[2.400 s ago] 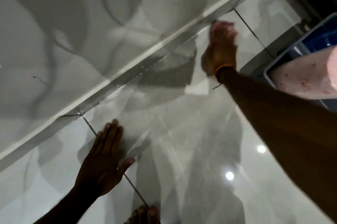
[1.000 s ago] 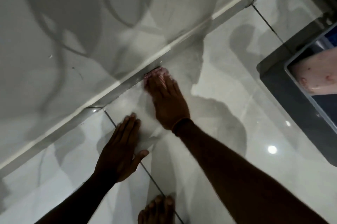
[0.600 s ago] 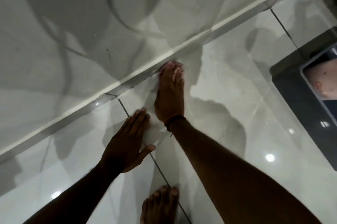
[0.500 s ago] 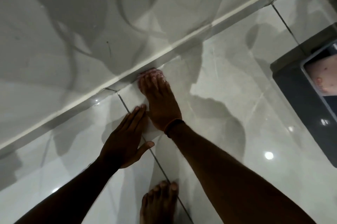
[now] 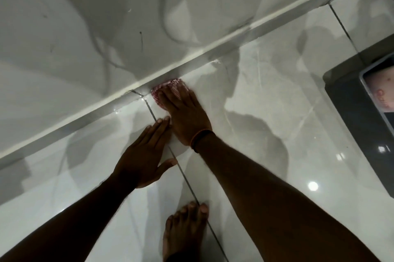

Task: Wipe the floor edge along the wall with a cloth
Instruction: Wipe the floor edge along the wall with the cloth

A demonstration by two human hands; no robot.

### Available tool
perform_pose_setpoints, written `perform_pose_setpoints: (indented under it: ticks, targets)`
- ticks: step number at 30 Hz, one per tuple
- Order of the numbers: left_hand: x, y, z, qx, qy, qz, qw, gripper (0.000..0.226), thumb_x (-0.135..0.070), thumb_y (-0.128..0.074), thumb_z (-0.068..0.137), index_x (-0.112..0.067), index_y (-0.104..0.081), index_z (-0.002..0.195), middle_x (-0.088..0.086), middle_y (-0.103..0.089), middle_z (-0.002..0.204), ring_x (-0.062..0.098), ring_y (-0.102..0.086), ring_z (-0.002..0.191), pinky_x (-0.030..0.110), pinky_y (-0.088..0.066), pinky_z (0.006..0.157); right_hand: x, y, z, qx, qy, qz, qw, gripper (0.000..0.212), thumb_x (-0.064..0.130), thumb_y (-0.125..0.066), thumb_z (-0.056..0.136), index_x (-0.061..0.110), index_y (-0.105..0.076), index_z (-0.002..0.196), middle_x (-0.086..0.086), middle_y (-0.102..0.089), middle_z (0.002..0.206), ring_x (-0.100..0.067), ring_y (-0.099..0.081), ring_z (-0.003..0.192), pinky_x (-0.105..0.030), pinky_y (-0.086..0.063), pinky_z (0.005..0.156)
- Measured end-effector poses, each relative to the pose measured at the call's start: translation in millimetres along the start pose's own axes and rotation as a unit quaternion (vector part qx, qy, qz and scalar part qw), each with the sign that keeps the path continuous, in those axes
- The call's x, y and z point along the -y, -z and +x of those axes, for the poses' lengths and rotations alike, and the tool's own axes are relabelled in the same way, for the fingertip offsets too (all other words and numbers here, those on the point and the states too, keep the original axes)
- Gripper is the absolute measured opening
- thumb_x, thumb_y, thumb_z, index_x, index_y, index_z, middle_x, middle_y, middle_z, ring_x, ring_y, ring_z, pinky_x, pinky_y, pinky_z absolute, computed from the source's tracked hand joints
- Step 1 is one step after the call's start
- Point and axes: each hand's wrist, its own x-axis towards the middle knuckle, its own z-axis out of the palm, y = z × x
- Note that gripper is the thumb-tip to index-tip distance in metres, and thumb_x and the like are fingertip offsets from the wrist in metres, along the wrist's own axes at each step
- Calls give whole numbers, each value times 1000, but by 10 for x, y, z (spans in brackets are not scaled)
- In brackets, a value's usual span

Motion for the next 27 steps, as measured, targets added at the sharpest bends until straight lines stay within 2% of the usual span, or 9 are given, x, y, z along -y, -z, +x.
perform_pose_setpoints:
  ticks: [3, 7, 9, 11, 15, 19, 21, 24, 27]
  targets:
    - [-13, 22, 11, 8, 4, -10, 1000, 94, -74, -21, 101, -7, -9, 166, 11, -5, 177, 26, -3, 164, 44, -15, 133, -288, 117, 17, -5, -29, -21, 999, 76, 13, -44, 99, 36, -13, 165, 3, -13, 176, -33, -4, 164, -51, -12, 133]
    - [7, 32, 0, 7, 4, -24, 1000, 95, -75, -22, 100, -8, -12, 166, 9, -3, 177, 24, -1, 164, 43, -15, 133, -750, 428, 3, -61, -196, 9, 979, 67, 10, -41, 100, 29, -28, 163, 1, -18, 175, -36, -6, 163, -53, -13, 132]
    - [3, 26, -1, 5, 5, -27, 1000, 95, -75, -20, 100, -8, -15, 166, 10, -4, 177, 25, -2, 164, 44, -15, 133, -576, 419, 54, -76, -246, 22, 966, 67, 13, -44, 99, 25, -28, 164, -3, -18, 175, -40, -5, 163, -55, -12, 132]
    - [-23, 12, 12, 2, 7, -28, 1000, 95, -76, -20, 100, -8, -16, 166, 11, -6, 177, 26, -3, 164, 44, -15, 133, -202, 273, 62, -65, -215, 7, 974, 67, 18, -44, 99, 23, -28, 164, -7, -19, 175, -43, -7, 162, -57, -13, 132]
    - [-8, -40, -31, 17, 14, 6, 1000, 96, -77, -19, 99, -7, -22, 164, 16, -21, 172, 27, -7, 162, 43, -11, 133, 373, -36, -8, -5, -36, 2, 999, 61, 22, -43, 104, 27, -29, 164, -1, -23, 174, -36, -11, 163, -53, -11, 133]
    - [82, -51, -97, 20, 2, 11, 1000, 96, -77, -19, 100, -9, -9, 166, 13, -7, 176, 28, -3, 164, 42, -10, 134, 109, -3, 19, -2, 13, -35, 999, 66, 18, -47, 100, 32, -30, 162, 4, -26, 173, -31, -15, 163, -52, -15, 132]
    - [77, -39, -94, 18, -4, 5, 1000, 95, -76, -19, 100, -9, -9, 166, 11, -3, 177, 27, -2, 165, 43, -13, 133, -219, 125, -6, -5, -4, -49, 999, 70, 14, -46, 99, 33, -26, 163, 0, -23, 174, -33, -14, 163, -52, -13, 133]
    - [34, -27, -86, 11, 1, -2, 1000, 95, -75, -19, 100, -6, -13, 166, 11, -4, 178, 27, -4, 165, 42, -11, 133, -821, 392, -187, -32, -64, -60, 996, 60, 24, -47, 106, 28, -29, 163, -5, -25, 173, -37, -19, 161, -50, -14, 131]
    - [61, -50, -52, -9, -6, -3, 1000, 93, -72, -23, 102, -4, -16, 165, 13, -9, 177, 29, -10, 164, 41, -11, 131, -1519, 696, -427, -65, -195, -60, 977, 65, 13, -42, 103, 25, -25, 165, -8, -17, 175, -35, -14, 163, -51, -16, 132]
